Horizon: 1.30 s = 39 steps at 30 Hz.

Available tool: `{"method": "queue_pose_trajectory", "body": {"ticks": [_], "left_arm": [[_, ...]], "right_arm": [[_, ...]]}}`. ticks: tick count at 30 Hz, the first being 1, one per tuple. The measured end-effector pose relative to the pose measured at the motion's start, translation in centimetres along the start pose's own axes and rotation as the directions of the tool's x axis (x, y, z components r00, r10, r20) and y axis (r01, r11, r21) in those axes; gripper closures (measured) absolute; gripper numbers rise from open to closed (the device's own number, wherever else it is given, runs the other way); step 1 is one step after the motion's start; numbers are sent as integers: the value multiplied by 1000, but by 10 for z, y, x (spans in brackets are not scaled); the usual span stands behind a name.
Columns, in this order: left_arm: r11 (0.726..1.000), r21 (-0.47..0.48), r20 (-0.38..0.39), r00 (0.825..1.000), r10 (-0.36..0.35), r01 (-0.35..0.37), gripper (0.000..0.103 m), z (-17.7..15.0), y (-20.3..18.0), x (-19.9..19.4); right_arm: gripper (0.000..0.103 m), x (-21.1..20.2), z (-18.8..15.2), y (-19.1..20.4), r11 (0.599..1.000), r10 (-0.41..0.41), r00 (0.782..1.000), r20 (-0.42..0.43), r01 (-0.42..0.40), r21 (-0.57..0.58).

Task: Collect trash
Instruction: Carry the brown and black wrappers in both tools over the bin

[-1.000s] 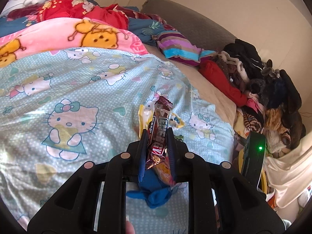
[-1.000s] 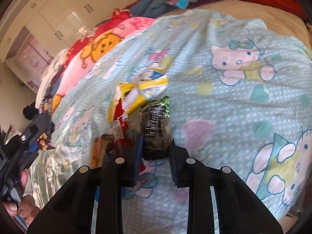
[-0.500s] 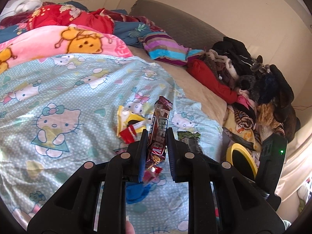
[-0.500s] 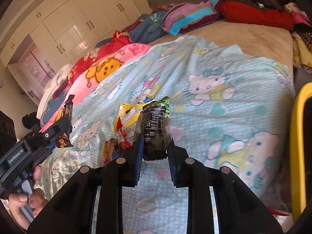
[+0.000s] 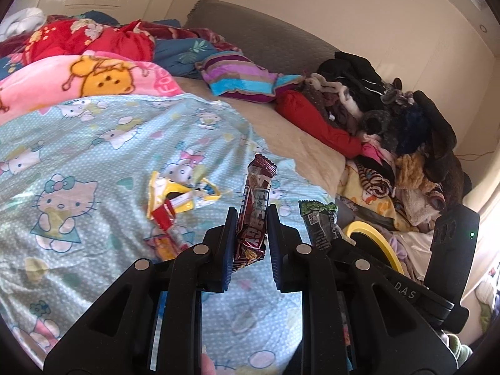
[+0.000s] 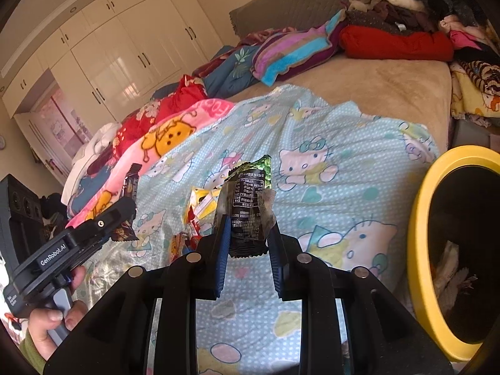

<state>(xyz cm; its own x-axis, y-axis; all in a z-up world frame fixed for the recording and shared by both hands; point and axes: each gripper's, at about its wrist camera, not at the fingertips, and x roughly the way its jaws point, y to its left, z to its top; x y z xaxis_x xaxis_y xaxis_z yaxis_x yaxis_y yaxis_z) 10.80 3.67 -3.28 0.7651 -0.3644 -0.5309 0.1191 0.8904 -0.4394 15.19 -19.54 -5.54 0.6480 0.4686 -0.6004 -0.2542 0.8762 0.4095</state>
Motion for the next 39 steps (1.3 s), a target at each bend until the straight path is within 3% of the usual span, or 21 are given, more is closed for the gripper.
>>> {"method": "queue_pose_trajectory", "body": {"ticks": [18, 39], "left_arm": [[996, 70, -7, 999, -53, 53, 89, -1, -40, 1], [976, 162, -74, 988, -136, 146, 89, -19, -98, 26]], "right_arm": [[80, -49, 8, -33, 997, -77, 994, 75, 75, 32], [80, -106, 13, -81, 978, -204, 972, 119, 198, 62]]}}
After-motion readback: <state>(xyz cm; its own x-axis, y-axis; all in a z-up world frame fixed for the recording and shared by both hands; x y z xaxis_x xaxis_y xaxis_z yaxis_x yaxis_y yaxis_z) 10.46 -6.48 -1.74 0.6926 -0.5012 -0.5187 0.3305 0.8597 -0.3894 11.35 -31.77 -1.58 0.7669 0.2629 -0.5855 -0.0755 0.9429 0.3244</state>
